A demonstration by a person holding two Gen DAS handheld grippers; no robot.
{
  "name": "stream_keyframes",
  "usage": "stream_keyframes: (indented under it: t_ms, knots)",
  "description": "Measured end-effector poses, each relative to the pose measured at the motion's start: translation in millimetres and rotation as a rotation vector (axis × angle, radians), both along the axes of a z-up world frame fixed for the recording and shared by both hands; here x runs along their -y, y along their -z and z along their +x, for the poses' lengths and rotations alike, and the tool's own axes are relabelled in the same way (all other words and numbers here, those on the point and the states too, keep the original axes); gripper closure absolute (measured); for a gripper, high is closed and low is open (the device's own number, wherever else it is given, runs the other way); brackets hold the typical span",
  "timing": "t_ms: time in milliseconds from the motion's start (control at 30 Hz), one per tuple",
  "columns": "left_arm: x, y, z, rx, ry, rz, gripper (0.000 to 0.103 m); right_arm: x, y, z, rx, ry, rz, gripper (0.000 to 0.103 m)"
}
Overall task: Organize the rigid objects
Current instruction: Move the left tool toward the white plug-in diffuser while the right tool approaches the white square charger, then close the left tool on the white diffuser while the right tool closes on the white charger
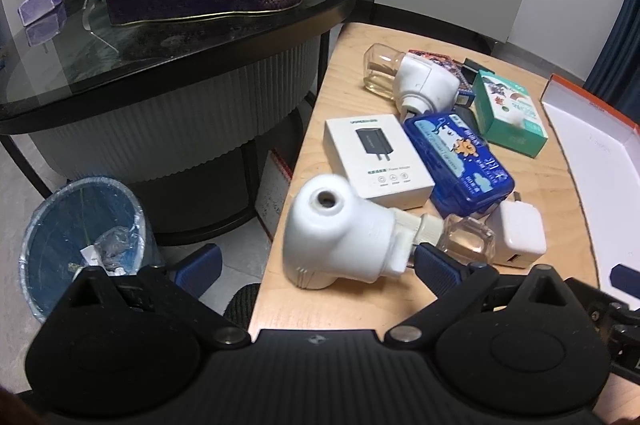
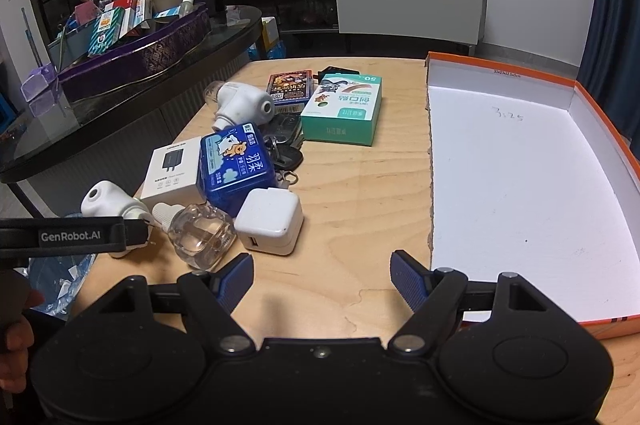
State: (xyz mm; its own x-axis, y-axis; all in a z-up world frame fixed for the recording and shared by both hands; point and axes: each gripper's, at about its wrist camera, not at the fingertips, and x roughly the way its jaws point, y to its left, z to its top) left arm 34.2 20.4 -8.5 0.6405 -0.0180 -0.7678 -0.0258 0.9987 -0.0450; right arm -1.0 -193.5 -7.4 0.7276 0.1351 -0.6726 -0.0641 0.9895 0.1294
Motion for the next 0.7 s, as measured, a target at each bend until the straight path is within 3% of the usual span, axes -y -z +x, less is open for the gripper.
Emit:
stream_keyframes:
  t_ms: [333, 467, 533, 600, 700]
  knots:
    - [-5, -1, 16, 0.05, 0.0, -0.086, 0.0, -1, 2, 3, -0.009, -0.007, 0.007, 0.014]
    - [-4, 4, 23, 0.059, 0.034, -0.073, 0.0, 1, 4, 6, -0.014, -0.006, 0.005, 0.014]
    - [-5, 8, 24, 0.055, 0.044, -0.084, 0.006, 2, 5, 8, -0.016, -0.005, 0.006, 0.014]
    - [-8, 11, 25, 0.045, 0.062, -0.123, 0.025, 2, 6, 11, -0.018, -0.002, 0.005, 0.014]
    - [-6, 12, 21, 0.033, 0.081, -0.135, 0.027, 3, 9, 17, -0.029, 0.0, 0.012, 0.014]
